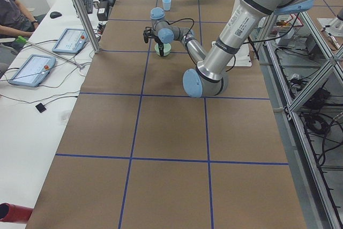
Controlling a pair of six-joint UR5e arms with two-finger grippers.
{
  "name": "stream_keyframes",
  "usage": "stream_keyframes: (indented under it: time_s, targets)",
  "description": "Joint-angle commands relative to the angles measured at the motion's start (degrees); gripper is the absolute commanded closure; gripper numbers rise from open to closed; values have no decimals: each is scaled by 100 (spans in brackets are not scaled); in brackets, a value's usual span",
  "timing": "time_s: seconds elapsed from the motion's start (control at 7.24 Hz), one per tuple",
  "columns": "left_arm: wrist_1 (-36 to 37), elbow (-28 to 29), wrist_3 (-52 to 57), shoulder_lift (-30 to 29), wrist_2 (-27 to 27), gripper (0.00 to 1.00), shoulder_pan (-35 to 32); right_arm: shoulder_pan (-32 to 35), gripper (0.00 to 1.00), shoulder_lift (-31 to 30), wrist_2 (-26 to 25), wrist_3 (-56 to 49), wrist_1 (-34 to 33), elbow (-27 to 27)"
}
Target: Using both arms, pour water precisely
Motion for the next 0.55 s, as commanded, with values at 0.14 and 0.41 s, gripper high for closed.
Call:
stream_keyframes:
  time_s: [0.14, 0.41]
  targets:
    - [-171, 657, -45, -339, 60, 27, 248, 464, 0, 2, 461, -1507, -920, 27]
    - [-383, 931, -203, -481, 104, 33, 328, 491, 0, 11, 470, -2100, -1335, 27]
